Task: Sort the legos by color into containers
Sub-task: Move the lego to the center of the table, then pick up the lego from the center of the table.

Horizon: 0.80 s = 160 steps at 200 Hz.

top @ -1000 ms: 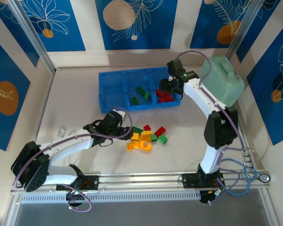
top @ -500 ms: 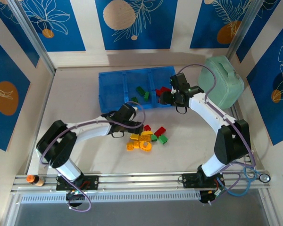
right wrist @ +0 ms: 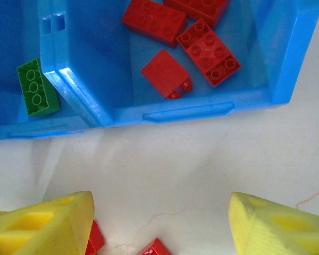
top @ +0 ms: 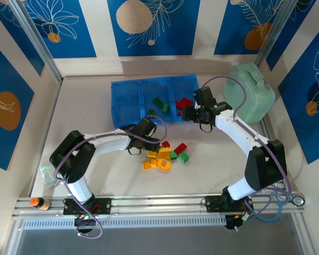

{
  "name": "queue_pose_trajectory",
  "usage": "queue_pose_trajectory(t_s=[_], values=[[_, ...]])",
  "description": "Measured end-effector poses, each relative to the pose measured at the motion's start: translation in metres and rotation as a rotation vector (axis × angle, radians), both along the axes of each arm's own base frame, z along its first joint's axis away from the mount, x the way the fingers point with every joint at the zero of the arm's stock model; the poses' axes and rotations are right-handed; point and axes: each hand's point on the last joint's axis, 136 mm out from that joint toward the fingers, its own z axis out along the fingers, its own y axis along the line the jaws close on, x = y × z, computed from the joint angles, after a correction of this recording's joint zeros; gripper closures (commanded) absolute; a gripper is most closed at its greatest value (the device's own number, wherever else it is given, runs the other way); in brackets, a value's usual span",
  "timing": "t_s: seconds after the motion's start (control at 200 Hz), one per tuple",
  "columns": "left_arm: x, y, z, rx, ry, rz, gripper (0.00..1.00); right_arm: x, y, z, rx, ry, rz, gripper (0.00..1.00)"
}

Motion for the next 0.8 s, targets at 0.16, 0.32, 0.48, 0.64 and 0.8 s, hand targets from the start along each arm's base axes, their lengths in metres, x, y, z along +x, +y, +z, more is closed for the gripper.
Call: queue_pose_trajectory(t_s=[0.16, 0.32, 0.48, 0.64, 0.8], values=[[0.006, 0.010, -0.001, 0.005, -0.005, 0.032, 0.45, 0.000, 0.000, -0.001, 0.003, -0.001, -0.003, 0.33], [0.013, 0.048, 0.000, 0.021, -0.010, 0.139, 0.46, -0.003, -0.002, 0.002, 0.006, -0.010, -0.004, 0.33], [0.010, 0.068, 0.013, 0.070, -0.049, 0.177, 0.21, -0.003, -0.002, 0.008, 0.015, -0.024, -0.009, 0.33], [0.006, 0.063, 0.022, 0.067, -0.072, 0.158, 0.21, -0.004, -0.001, 0.012, 0.029, -0.030, -0.010, 0.33], [0.002, 0.067, 0.018, 0.099, -0.059, 0.137, 0.18, -0.006, -0.004, 0.013, 0.032, -0.034, -0.015, 0.33]])
